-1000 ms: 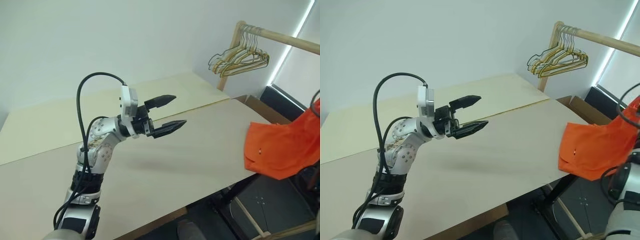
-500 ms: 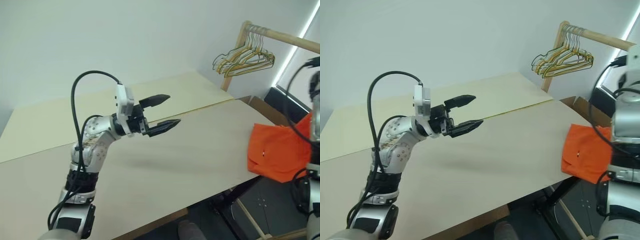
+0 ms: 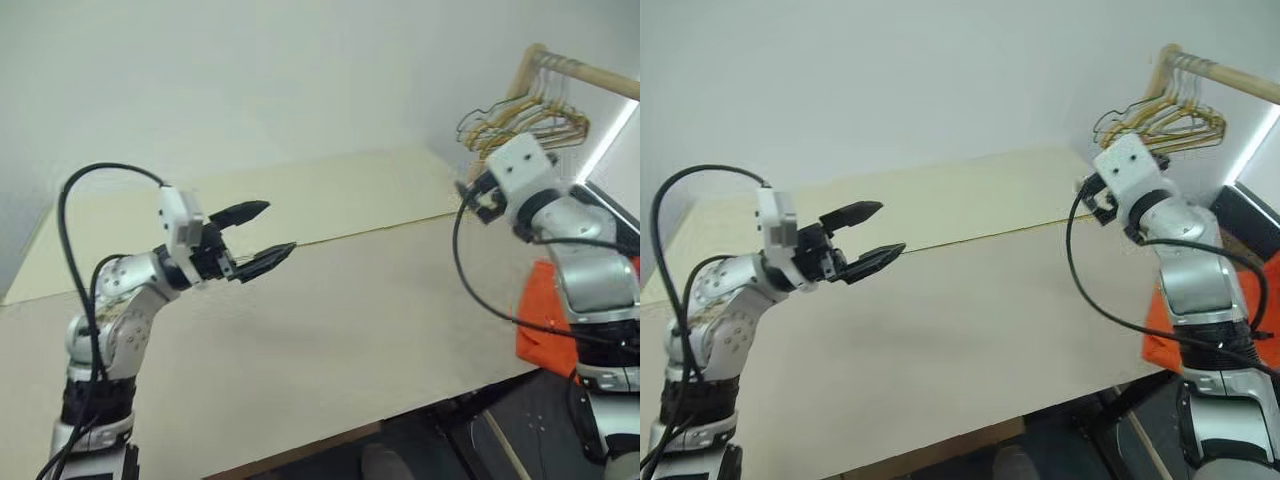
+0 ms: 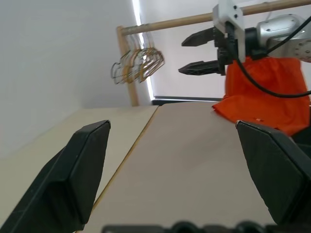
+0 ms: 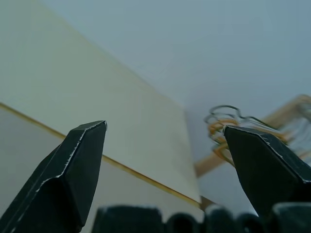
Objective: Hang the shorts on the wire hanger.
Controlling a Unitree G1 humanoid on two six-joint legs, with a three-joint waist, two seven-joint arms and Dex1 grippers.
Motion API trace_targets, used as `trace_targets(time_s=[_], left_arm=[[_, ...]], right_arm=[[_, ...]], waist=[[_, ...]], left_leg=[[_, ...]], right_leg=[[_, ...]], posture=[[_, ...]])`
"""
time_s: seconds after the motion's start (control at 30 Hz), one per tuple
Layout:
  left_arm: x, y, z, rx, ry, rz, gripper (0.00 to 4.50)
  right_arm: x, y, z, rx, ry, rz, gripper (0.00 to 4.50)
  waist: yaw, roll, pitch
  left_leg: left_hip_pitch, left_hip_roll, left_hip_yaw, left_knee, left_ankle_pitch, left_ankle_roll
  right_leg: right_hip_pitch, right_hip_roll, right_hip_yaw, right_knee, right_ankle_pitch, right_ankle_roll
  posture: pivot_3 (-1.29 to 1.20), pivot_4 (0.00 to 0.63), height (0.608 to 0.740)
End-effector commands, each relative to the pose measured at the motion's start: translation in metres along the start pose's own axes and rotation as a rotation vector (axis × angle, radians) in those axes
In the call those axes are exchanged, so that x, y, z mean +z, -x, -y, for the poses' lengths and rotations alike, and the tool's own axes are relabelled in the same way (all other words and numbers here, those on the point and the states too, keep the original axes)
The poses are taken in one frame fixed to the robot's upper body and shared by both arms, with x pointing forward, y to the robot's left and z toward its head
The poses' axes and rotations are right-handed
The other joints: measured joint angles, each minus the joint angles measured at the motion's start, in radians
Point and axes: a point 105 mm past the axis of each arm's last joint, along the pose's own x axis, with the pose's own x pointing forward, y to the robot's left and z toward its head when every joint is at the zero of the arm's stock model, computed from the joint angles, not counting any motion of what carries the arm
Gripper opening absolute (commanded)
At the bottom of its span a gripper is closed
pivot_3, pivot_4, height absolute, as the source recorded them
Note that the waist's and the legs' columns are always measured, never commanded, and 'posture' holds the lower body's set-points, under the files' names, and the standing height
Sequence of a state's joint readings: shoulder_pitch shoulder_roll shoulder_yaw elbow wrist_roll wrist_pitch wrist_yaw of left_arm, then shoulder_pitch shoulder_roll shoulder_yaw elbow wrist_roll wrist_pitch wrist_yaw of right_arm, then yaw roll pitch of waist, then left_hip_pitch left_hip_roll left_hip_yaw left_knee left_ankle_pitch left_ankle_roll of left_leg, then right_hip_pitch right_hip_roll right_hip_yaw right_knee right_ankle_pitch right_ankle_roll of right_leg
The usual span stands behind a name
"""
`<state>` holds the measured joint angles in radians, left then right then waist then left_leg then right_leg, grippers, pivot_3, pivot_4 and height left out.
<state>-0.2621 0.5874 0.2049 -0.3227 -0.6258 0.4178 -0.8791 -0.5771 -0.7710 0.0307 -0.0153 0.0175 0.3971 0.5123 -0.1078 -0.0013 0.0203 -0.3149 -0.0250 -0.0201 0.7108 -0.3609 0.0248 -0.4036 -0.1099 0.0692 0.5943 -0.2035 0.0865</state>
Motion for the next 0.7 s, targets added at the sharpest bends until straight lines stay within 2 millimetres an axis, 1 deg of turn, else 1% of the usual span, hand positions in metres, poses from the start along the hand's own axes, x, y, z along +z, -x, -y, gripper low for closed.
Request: trace_targets(time_s=[0.03,0.07,0.17,0.3,0.4,0.5,0.7], left_arm=[[0.005,0.011,0.0,0.058,-0.063,-0.024,4.5],[0.002,0.014,0.0,0.074,-0.062,-0.038,4.5],[-0.003,0.019,0.002,0.11,-0.06,-0.065,4.5],[-0.005,0.022,0.006,0.122,-0.065,-0.083,4.5],[-0.006,0.024,0.01,0.107,-0.07,-0.096,4.5],[-0.008,0.025,0.008,0.123,-0.068,-0.106,4.5],[-0.012,0.029,0.007,0.133,-0.067,-0.127,4.5]], right_arm=[[0.009,0.002,-0.011,0.109,0.065,0.047,4.46],[0.007,0.002,-0.016,0.137,0.082,0.044,4.46],[0.007,-0.001,-0.03,0.212,0.114,0.06,4.46],[0.009,-0.005,-0.041,0.256,0.124,0.074,4.46],[0.008,-0.008,-0.047,0.271,0.142,0.072,4.46],[0.003,-0.011,-0.048,0.265,0.163,0.052,4.46],[0.004,-0.009,-0.053,0.288,0.169,0.062,4.46]], waist=[[0.025,0.0,0.0],[0.041,0.0,0.0],[0.081,-0.001,0.001],[0.121,-0.003,0.002],[0.133,-0.003,0.002],[0.146,-0.004,0.003],[0.149,-0.004,0.003]], left_leg=[[-0.002,-0.001,0.0,0.0,0.001,-0.002],[-0.004,-0.001,0.0,0.0,0.003,-0.006],[-0.006,-0.001,0.0,0.0,0.005,-0.008],[-0.006,-0.001,-0.001,0.0,0.004,-0.008],[-0.006,-0.001,-0.001,0.0,0.005,-0.008],[-0.006,-0.001,-0.002,0.0,0.006,-0.01],[-0.006,-0.001,-0.002,-0.001,0.006,-0.01]], right_leg=[[-0.002,0.0,0.0,0.0,0.0,-0.001],[-0.005,0.0,0.0,0.0,0.001,-0.001],[-0.006,0.0,-0.001,0.0,0.001,-0.002],[-0.006,0.0,-0.004,0.0,0.001,-0.003],[-0.006,0.001,-0.004,0.0,0.001,-0.004],[-0.005,0.001,-0.005,0.0,0.001,-0.004],[-0.005,0.001,-0.006,0.0,0.001,-0.004]], posture=[[0.06,0.0,0.74],[0.07,0.0,0.74],[0.09,0.0,0.74],[0.13,0.0,0.74],[0.14,0.0,0.74],[0.14,0.0,0.74],[0.14,0.0,0.74]])
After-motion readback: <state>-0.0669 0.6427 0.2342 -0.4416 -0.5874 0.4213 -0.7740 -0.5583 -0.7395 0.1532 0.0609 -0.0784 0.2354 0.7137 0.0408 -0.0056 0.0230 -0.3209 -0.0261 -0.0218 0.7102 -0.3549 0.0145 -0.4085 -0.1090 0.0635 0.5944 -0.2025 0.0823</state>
